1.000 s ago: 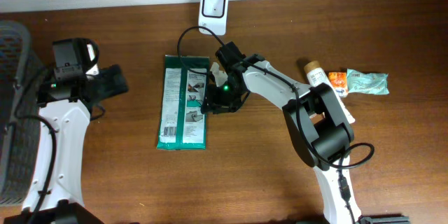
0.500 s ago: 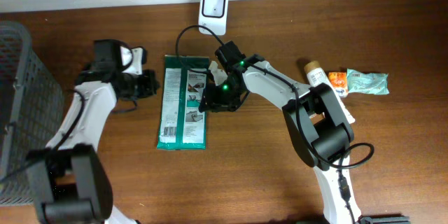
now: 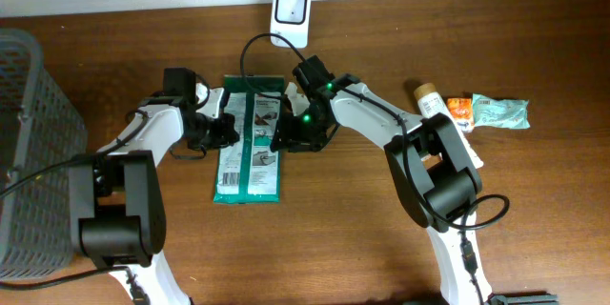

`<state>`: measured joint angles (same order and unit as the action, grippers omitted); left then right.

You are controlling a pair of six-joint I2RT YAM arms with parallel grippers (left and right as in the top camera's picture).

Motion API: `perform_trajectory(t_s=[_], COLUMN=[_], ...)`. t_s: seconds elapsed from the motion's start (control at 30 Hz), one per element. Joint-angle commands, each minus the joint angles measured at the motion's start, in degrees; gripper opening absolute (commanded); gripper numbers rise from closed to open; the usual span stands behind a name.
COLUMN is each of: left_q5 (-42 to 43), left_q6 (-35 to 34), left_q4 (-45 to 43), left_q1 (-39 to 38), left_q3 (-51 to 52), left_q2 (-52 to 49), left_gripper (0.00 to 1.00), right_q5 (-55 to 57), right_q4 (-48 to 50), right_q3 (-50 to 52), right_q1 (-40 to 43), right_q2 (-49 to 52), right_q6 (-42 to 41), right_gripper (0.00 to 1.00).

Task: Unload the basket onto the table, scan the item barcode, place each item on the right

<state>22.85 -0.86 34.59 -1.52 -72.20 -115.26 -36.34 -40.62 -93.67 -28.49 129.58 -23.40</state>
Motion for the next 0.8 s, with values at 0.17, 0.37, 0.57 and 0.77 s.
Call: perform_trajectory(t_s=[0.17,0.37,0.57,0.77], left_q5=[-8.15,-7.63,-7.21,-7.23], left_q6=[-14.93,-15.87,-15.87,-15.85], left_q4=[3.28,5.38,5.55,5.77], left_q1=[0.17,0.17,0.17,0.17], left_q3=[1.84,1.88,1.9,1.9], left_q2=[-2.16,-2.16,-2.16,-2.16], left_gripper=[0.0,0.0,0.0,0.0], right_q5=[2.4,0.76,0.52,2.34], right_q4=[1.75,5.77,12.59,13.86], right_q3=[0.9,0.9,0.9,0.9], right_q1=[-2.67,-5.51,-5.7,-7.67], right_q2=[3.28,5.95,5.95,6.03], right_q6=[-9.29,-12.31,-12.22,-12.0], right_gripper=[0.44,0.43,0.43,0.31])
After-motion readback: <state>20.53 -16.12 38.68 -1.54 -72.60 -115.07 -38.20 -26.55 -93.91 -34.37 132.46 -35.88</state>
